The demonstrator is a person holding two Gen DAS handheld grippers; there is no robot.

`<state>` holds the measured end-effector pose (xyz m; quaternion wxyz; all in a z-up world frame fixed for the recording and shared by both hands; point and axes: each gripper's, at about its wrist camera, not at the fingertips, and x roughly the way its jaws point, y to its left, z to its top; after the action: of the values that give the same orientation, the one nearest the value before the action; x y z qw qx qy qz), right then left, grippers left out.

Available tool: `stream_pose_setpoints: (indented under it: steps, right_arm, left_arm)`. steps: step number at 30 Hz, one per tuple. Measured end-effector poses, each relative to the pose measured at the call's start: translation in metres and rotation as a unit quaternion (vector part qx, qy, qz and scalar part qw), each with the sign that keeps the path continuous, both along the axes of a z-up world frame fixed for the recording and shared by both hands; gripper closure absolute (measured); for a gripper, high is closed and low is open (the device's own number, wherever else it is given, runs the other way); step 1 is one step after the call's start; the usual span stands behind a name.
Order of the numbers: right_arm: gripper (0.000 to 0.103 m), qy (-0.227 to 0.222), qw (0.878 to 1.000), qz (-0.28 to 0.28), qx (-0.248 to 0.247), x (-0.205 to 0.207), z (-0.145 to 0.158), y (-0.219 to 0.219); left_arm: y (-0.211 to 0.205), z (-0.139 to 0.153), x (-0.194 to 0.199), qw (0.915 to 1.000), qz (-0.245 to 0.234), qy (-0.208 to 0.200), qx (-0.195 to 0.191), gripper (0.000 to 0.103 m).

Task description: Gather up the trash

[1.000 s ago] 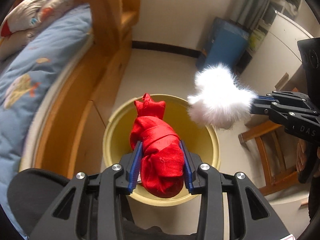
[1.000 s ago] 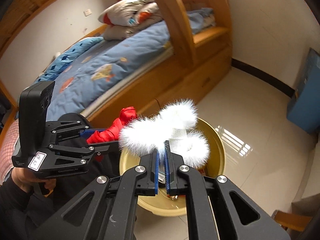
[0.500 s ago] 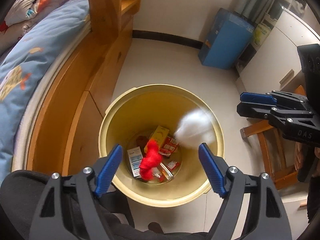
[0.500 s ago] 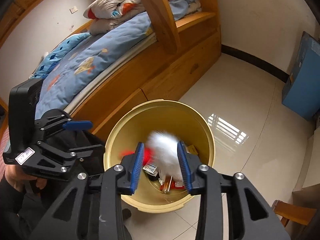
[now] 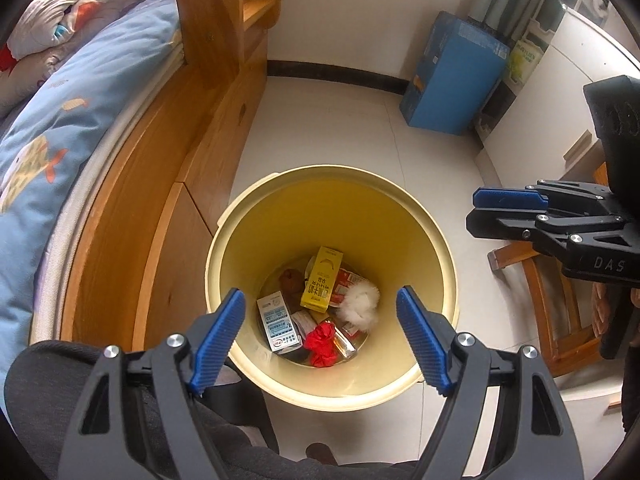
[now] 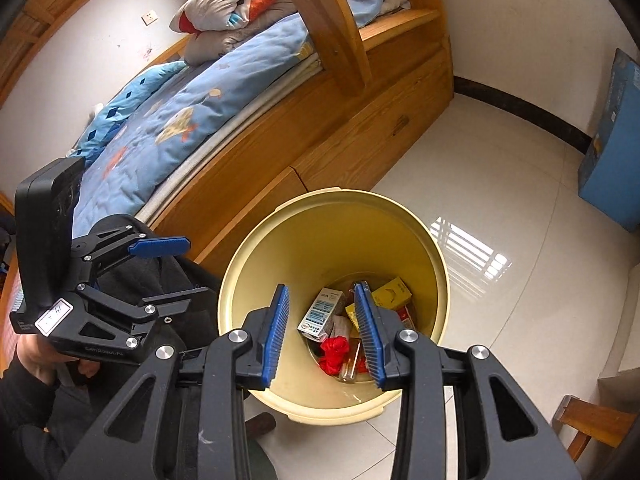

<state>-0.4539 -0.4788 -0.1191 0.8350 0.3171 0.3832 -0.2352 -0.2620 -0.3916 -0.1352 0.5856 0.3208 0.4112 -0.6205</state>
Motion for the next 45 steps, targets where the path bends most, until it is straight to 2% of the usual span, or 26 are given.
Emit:
stream_pose_setpoints:
  steps: [7,20,31,39,43,45]
  right_arm:
    - [0.068,-0.005,1.000,0.004,-0.001,0.003,0.001,0.002]
    - [0.068,-0.018,0.999,0.033,-0.026,0.029,0.021,0.015]
    - [0.068,-0.032,0.994,0.084,-0.055,0.076,0.048,0.035]
    - [0.068,-0.047,0.984,0.151,-0.079,0.130,0.068,0.065]
    - [0.068,-0.061,0.974,0.201,-0.085,0.166,0.079,0.087]
    - [0.068,-0.069,0.968,0.223,-0.088,0.182,0.085,0.098]
  left_arm:
    - [0.004,0.007,0.002,0.9999,0.004,0.000,-0.010,0.027]
    - [0.018,0.030,0.017,0.9985,0.033,-0.008,-0.043,0.027]
    - [0.046,0.058,0.049,0.9929,0.080,-0.025,-0.084,0.027]
    - [0.097,0.082,0.092,0.9797,0.159,-0.042,-0.114,0.027]
    - [0.126,0.092,0.115,0.9702,0.202,-0.051,-0.123,0.027]
    - [0.147,0.098,0.129,0.9627,0.230,-0.055,-0.131,0.027]
